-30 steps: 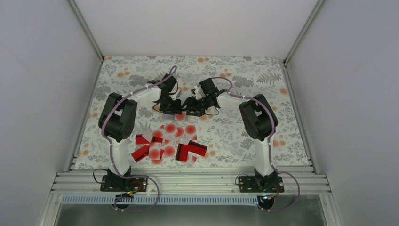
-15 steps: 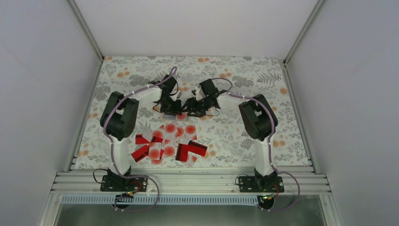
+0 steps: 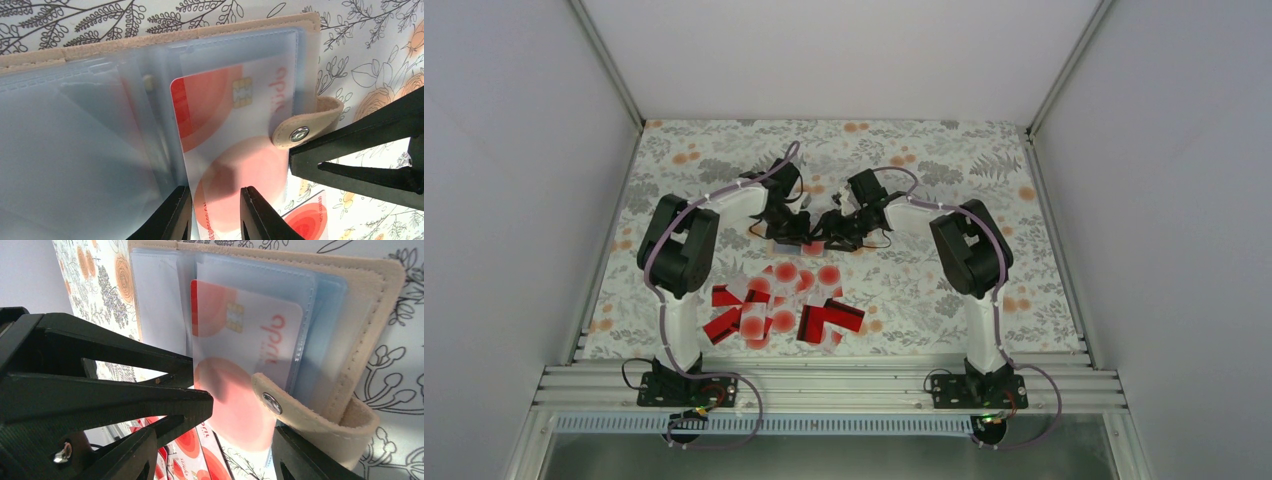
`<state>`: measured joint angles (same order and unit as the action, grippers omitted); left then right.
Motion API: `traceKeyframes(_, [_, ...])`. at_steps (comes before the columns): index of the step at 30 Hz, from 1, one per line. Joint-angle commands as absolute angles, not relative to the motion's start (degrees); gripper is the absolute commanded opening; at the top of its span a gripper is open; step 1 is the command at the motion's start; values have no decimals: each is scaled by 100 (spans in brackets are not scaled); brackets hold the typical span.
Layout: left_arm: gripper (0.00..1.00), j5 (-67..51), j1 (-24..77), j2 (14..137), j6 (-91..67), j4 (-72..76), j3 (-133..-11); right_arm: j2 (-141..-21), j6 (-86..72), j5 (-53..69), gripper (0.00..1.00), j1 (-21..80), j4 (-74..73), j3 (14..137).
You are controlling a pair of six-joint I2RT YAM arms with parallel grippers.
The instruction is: Put the credit cards into the card holder
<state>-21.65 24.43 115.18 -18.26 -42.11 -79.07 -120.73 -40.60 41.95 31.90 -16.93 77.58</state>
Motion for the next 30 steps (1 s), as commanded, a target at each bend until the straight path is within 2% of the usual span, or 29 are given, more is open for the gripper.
traceKeyframes(1, [27, -2344, 2435, 11545, -1802, -4160, -7963, -12118, -3929, 3937, 59, 3171, -1889, 7711])
traceKeyframes(15, [28, -2314, 2433, 11542, -1823, -4105, -8057, -11762, -3873, 3894, 61, 3165, -1997, 7541])
traceKeyframes(30, [28, -2273, 2433, 11579, -1738, -4184, -8043, -11912, -3879, 4006, 61, 3163, -1967, 7555])
